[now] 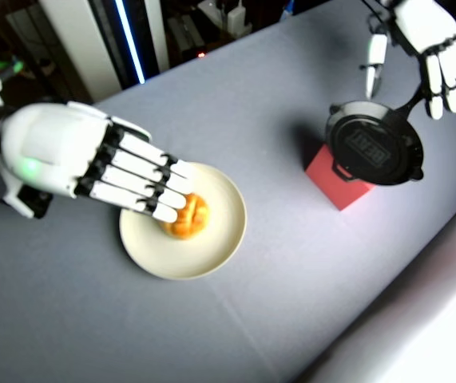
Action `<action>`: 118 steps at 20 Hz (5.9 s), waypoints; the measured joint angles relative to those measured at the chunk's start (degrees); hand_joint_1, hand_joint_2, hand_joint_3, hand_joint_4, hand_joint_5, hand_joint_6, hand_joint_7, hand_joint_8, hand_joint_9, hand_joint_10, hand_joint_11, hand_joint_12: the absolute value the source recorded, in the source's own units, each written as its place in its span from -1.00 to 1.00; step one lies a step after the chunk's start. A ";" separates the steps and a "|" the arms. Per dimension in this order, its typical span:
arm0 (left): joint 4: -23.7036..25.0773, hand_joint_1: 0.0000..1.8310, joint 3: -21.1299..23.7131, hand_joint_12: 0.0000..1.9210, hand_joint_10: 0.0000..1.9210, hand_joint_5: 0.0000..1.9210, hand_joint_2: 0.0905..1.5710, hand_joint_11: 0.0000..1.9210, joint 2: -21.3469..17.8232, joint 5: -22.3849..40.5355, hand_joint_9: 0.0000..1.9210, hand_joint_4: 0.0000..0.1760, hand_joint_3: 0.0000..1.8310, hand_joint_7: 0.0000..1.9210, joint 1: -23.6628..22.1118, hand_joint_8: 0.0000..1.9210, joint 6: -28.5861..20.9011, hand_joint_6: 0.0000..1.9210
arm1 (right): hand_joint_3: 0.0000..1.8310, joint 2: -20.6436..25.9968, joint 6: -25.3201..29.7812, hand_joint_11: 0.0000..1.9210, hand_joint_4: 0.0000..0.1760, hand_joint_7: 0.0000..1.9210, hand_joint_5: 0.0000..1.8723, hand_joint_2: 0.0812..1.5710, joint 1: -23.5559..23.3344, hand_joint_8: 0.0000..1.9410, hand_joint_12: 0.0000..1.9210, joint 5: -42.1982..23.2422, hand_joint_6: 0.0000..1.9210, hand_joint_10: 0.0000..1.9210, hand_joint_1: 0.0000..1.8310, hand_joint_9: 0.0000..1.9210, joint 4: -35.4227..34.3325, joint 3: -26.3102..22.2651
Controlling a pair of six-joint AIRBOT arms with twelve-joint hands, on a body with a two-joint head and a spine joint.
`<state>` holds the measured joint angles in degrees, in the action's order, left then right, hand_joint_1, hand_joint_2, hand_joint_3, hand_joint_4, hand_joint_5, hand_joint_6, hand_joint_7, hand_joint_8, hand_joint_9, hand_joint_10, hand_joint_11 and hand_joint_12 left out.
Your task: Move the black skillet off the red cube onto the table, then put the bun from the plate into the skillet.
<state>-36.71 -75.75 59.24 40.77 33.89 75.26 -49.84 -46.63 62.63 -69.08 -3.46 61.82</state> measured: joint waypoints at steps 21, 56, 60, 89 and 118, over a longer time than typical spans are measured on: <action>-2.86 -0.20 -9.46 1.00 1.00 0.01 0.73 0.49 8.28 -9.88 0.43 -0.41 -0.98 0.28 -4.72 1.00 -0.35 1.00 | -1.00 -1.09 0.04 -0.89 -1.00 -0.49 -0.48 0.71 -0.35 -1.00 -0.12 0.81 -1.00 -1.00 -0.59 -0.53 1.31 0.90; 19.34 0.35 10.27 1.00 1.00 0.27 0.59 0.70 -3.45 18.88 0.65 -1.00 -1.00 0.50 4.85 1.00 -21.07 1.00 | -1.00 -1.49 0.61 -0.77 -0.69 -0.39 -0.44 0.84 0.20 -1.00 -0.17 1.86 -1.00 -1.00 -0.81 -0.42 0.57 0.74; 25.77 0.37 13.18 1.00 1.00 0.36 0.56 0.72 -5.68 18.51 0.66 -1.00 -1.00 0.51 5.64 1.00 -22.86 1.00 | -1.00 -1.49 0.63 -0.72 -0.76 -0.38 -0.42 0.83 0.17 -1.00 -0.21 2.12 -1.00 -0.99 -0.78 -0.40 0.57 0.76; 25.70 0.22 18.60 1.00 1.00 -0.12 0.36 0.13 -5.77 5.11 0.05 -1.00 -1.00 -0.07 13.29 1.00 -14.60 1.00 | -1.00 -1.86 0.72 -0.77 -0.68 -0.40 -0.45 0.84 0.11 -1.00 -0.10 3.45 -1.00 -1.00 -0.77 -0.42 0.48 0.76; 25.35 -0.22 26.47 -0.11 -1.00 -0.67 0.19 -1.00 -12.66 20.02 -0.67 -0.64 -1.00 -0.67 19.26 -1.00 -14.43 -1.00 | -1.00 -1.86 0.72 -0.81 -0.77 -0.45 -0.46 0.64 -0.74 -1.00 -0.19 3.87 -1.00 -1.00 -0.42 -0.47 0.02 1.07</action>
<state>-11.35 -49.28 46.59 60.80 53.15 60.84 -51.70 -45.91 61.89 -65.21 -3.44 62.89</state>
